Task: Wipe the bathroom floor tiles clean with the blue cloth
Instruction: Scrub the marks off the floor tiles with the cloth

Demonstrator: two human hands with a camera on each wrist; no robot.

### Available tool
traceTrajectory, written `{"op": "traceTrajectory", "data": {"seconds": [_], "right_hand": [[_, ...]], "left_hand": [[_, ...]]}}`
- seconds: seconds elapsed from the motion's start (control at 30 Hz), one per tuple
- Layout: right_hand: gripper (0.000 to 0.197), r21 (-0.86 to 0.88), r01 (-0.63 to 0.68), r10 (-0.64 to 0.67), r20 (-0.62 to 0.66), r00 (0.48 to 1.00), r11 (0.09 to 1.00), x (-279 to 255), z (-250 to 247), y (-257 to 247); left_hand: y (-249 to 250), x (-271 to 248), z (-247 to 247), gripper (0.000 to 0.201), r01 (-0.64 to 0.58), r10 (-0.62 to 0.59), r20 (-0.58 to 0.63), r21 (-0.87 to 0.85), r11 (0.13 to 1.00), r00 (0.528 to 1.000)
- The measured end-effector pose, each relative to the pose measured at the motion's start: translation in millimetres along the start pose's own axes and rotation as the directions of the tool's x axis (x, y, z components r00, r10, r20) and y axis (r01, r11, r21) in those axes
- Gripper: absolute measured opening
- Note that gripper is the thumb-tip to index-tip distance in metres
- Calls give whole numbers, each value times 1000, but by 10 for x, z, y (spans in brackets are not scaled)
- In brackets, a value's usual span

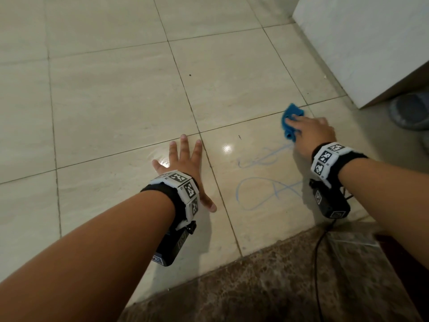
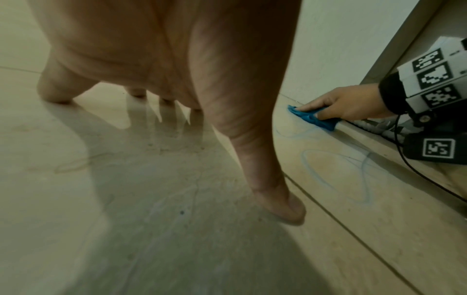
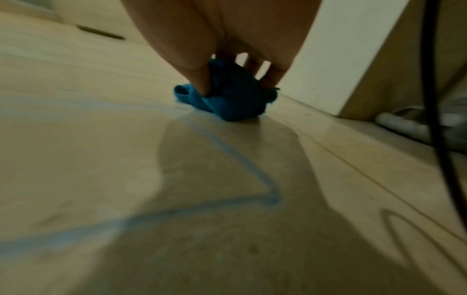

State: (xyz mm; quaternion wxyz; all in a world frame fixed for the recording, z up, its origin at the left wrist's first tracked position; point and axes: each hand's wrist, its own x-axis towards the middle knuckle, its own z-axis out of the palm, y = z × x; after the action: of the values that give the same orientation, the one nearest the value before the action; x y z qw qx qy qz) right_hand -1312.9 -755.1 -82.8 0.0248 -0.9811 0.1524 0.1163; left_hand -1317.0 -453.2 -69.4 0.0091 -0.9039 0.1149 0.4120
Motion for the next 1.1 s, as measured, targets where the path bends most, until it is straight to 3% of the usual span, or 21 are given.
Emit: {"op": "traceTrajectory", "data": {"seconds": [0.07, 0.13, 0.3, 0.4, 0.47, 0.53, 0.63, 0.67, 0.77, 0.8, 0.83, 0.87, 0.93, 0.97, 1.0, 1.03, 1.1], "right_hand": [[51, 26, -283, 281, 57, 958, 959, 21, -53, 74], [52, 11, -358, 356, 75, 931, 934, 6, -30, -24], [53, 0, -95, 95, -7, 995, 995, -70, 18, 53], [53, -13, -279, 279, 101, 955, 960, -81, -90, 145], [53, -74, -267, 274, 111, 955, 961, -119, -94, -8], [50, -32, -85, 86, 33, 996, 996, -229, -10, -193], [51, 6, 149, -149, -19, 989, 989, -333, 121, -179], [50, 9, 143, -143, 14, 990, 990, -276, 130, -114], [49, 40, -163, 155, 153, 976, 986, -91, 33, -45], [49, 68, -206, 193, 163, 968, 976, -77, 33, -123], [49, 74, -139, 128, 141, 982, 987, -124, 47, -276], [48, 72, 18, -25, 95, 995, 997, -202, 70, -460], [44, 58, 374, -376, 38, 926, 926, -416, 128, -770], [42, 67, 463, -465, 27, 885, 884, -442, 141, -829], [40, 73, 479, -483, 32, 875, 875, -368, 151, -821], [39, 71, 410, -414, 51, 909, 909, -256, 144, -780], [44, 99, 147, -155, 78, 985, 984, -32, 93, -643]], "left_hand": [[-6, -2, 4, 159, 0, 0, -1, 4, 1000, 1000], [-7, -1, 8, 159, 0, 0, -1, 4, 1000, 1000], [-7, 15, 9, 160, 1, -1, -7, 4, 1000, 1000], [-9, 20, 15, 160, 0, 0, -6, 6, 1000, 1000], [-16, 19, 13, 161, 0, 0, -3, 3, 1000, 1000], [-18, 11, 11, 161, 2, -2, 0, 2, 1000, 1000], [-6, -5, 10, 159, -3, 4, -8, 14, 1000, 1000], [-12, -14, 14, 158, -8, 8, -9, 13, 1000, 1000], [-49, -39, 41, 157, -33, 33, -12, 1, 999, 999], [-60, -42, 55, 157, -43, 43, -19, 3, 999, 999], [-70, -38, 64, 157, -50, 50, -28, 9, 999, 998], [-80, -34, 74, 157, -52, 53, -39, 14, 999, 998], [-77, -24, 76, 157, -49, 50, -55, 17, 999, 997], [-76, -23, 71, 158, -48, 49, -54, 16, 999, 997], [-75, -21, 70, 158, -47, 48, -52, 14, 999, 998], [-75, -24, 70, 158, -47, 47, -50, 13, 999, 998], [-80, -24, 69, 157, -48, 48, -53, 16, 999, 997]]}}
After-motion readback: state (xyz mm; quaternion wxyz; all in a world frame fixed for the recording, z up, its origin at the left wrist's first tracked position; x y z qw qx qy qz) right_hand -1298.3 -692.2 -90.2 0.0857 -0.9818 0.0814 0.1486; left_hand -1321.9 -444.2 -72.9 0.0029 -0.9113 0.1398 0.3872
